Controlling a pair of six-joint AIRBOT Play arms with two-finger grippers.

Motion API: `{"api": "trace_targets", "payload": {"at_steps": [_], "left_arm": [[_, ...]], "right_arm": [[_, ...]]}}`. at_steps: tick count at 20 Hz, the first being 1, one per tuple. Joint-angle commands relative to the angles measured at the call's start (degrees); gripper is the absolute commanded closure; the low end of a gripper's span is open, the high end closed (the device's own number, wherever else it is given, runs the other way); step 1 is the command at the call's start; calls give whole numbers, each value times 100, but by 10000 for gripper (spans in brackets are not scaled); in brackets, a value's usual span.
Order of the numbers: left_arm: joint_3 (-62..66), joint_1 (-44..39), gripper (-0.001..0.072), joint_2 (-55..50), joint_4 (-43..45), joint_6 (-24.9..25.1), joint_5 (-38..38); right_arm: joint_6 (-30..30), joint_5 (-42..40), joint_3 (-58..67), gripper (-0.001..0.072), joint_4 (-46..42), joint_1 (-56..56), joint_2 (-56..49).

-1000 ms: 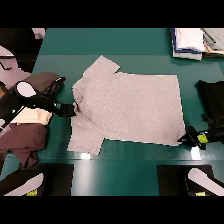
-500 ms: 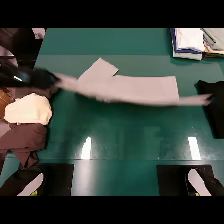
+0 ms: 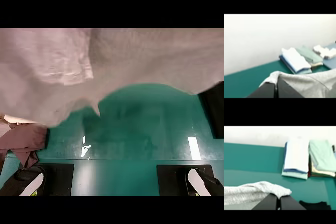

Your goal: Fold the shirts.

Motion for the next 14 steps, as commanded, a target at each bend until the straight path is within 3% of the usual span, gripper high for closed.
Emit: {"api": "trace_targets", "payload": {"at_steps": [1,5,8,11,14], "left_arm": [[341,0,690,-15,122,-92,33],[-979,0,689,-275,885,-240,-516],[-2284,0,689,-918,743,-232,-957],[-3392,0,688,-1814,710,-186,-697],[-3646,0,688,-2946,708,-131,-247]], "right_arm": [[190,485,1010,701,-205,4,-323],[361,800,452,702,-181,13,-737],[361,1045,-647,702,-203,282,-1344],[369,1123,-1473,701,-214,636,-2365],[396,1097,-1934,702,-208,846,-3595]]}}
